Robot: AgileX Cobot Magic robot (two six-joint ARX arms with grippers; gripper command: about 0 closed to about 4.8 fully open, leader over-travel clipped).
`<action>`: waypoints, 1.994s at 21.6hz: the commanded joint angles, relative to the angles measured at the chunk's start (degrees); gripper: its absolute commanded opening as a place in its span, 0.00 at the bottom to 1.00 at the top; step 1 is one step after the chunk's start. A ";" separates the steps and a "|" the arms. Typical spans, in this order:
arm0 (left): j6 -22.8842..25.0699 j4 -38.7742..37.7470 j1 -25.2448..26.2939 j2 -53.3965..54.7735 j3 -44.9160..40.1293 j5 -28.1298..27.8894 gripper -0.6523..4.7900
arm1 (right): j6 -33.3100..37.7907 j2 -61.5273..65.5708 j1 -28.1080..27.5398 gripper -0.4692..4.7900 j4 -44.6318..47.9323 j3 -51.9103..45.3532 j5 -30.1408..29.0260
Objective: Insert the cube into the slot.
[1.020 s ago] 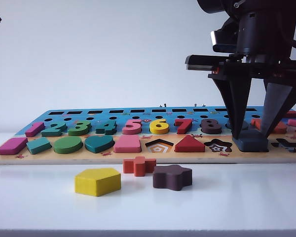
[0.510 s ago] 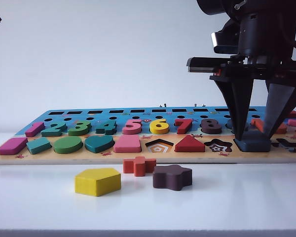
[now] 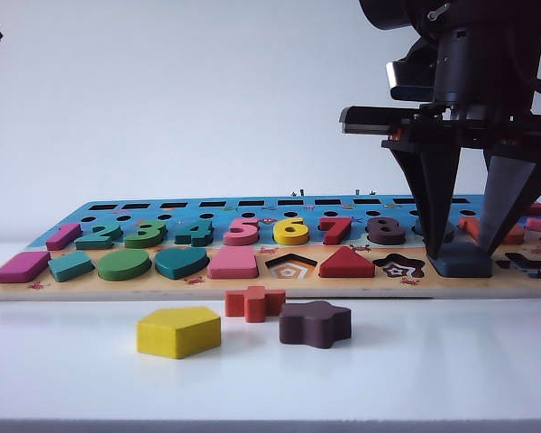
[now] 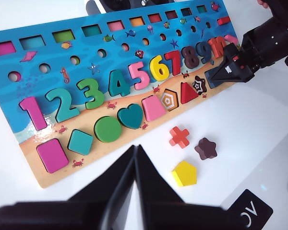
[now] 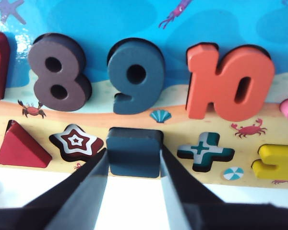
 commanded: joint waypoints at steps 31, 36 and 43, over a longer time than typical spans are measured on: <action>0.24 0.85 -0.02 -0.09 0.24 0.37 0.13 | -12.90 -38.80 6.88 0.08 7.08 0.83 2.60; 0.24 0.85 0.00 -0.22 0.24 0.22 0.13 | -19.54 -39.85 6.91 0.08 13.84 -0.90 1.22; 3.10 5.77 1.18 -2.60 -0.42 -0.02 0.13 | -26.91 -43.58 6.82 0.08 25.62 -10.71 -1.36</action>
